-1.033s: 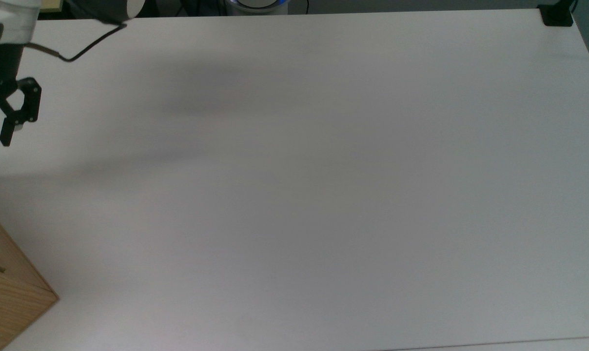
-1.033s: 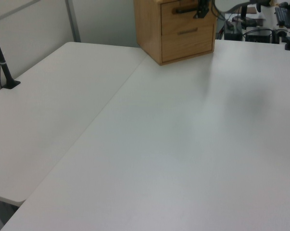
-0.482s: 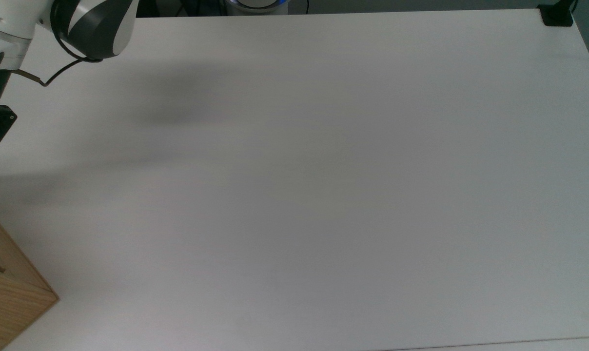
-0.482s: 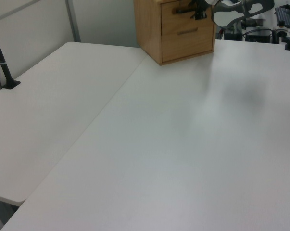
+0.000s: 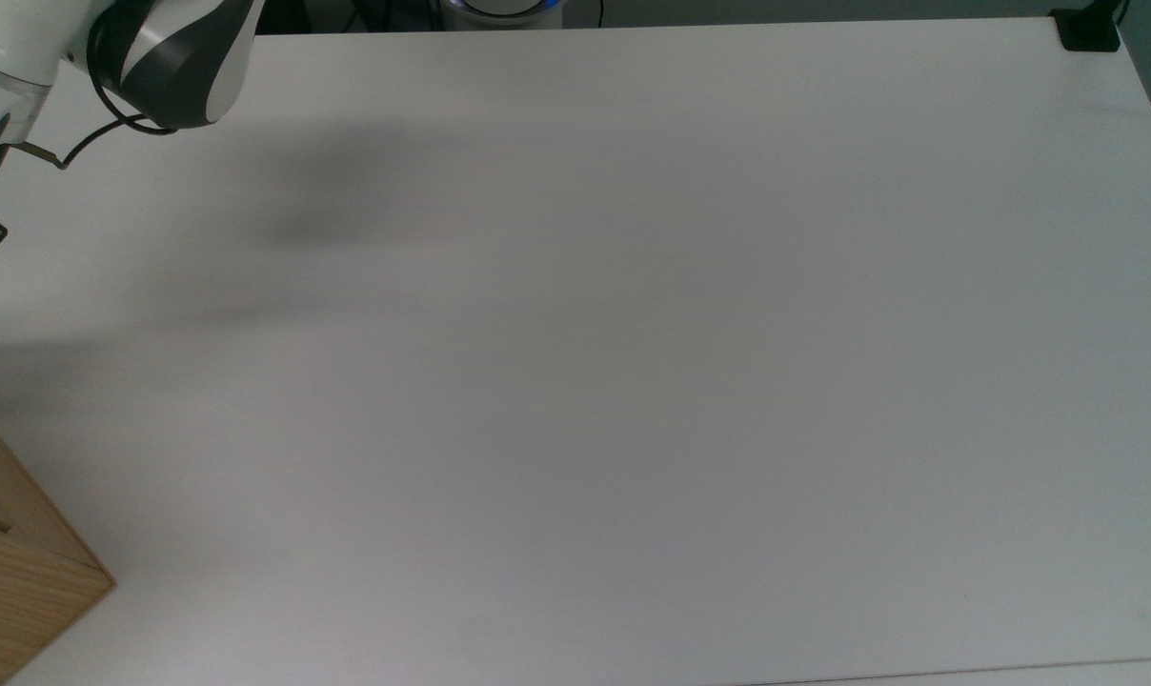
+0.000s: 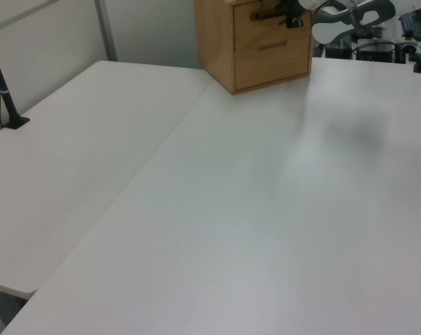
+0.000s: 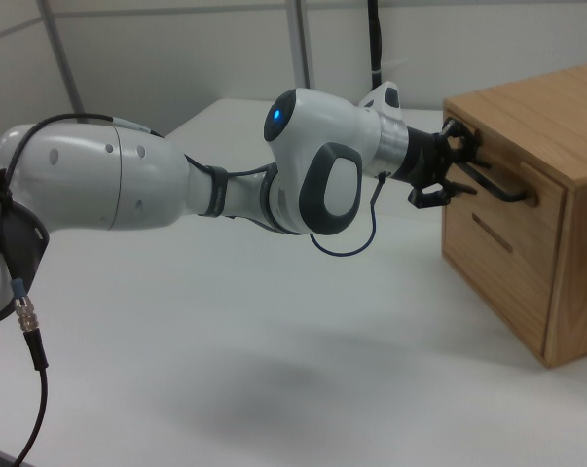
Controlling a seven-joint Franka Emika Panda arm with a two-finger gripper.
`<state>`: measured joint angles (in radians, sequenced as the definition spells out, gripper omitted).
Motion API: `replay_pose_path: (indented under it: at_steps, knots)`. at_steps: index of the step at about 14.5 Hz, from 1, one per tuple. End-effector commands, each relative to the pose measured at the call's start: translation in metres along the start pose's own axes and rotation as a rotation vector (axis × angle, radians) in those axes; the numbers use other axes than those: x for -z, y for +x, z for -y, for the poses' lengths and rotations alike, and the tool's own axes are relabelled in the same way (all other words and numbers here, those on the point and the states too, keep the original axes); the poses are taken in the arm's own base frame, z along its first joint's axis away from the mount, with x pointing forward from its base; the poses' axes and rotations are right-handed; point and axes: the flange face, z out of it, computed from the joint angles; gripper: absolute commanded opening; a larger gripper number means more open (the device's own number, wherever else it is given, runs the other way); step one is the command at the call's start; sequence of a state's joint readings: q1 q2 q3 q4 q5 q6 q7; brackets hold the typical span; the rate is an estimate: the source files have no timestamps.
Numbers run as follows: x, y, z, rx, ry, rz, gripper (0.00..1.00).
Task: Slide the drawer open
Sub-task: 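Close the gripper on the black bar handle of the upper drawer, then pull the handle outward, sliding the upper drawer out of the cabinet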
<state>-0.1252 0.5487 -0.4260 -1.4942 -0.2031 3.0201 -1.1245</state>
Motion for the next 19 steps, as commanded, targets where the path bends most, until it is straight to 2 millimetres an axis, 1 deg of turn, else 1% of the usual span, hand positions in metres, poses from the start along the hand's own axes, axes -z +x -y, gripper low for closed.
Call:
replay_pose_path:
  at_steps: [1, 3, 5, 6, 7, 8, 9, 11, 12, 13, 15, 16, 19]
  knots:
    - [0.003, 0.006, 0.004, 0.049, -0.012, -0.008, 0.21]
    - [0.004, 0.005, 0.007, 0.047, -0.002, -0.009, 0.11]
    - [0.006, 0.006, 0.006, 0.041, -0.004, -0.012, 0.09]
    - [0.012, 0.004, 0.002, 0.031, -0.008, -0.015, 0.07]
    - [0.014, 0.003, 0.005, 0.026, 0.001, -0.017, 0.06]
    - [0.026, 0.006, 0.005, 0.019, 0.007, -0.03, 0.06]
    - [0.033, 0.001, 0.007, 0.009, 0.016, -0.033, 0.05]
    - [0.055, -0.007, 0.008, -0.015, 0.031, -0.048, 0.05]
    - [0.065, -0.011, 0.012, -0.026, 0.045, -0.057, 0.05]
    - [0.076, -0.009, 0.016, -0.035, 0.056, -0.073, 0.05]
    - [0.097, -0.011, 0.019, -0.047, 0.071, -0.094, 0.05]
    - [0.11, -0.014, 0.024, -0.05, 0.084, -0.108, 0.05]
    - [0.138, -0.018, 0.034, -0.047, 0.106, -0.137, 0.06]
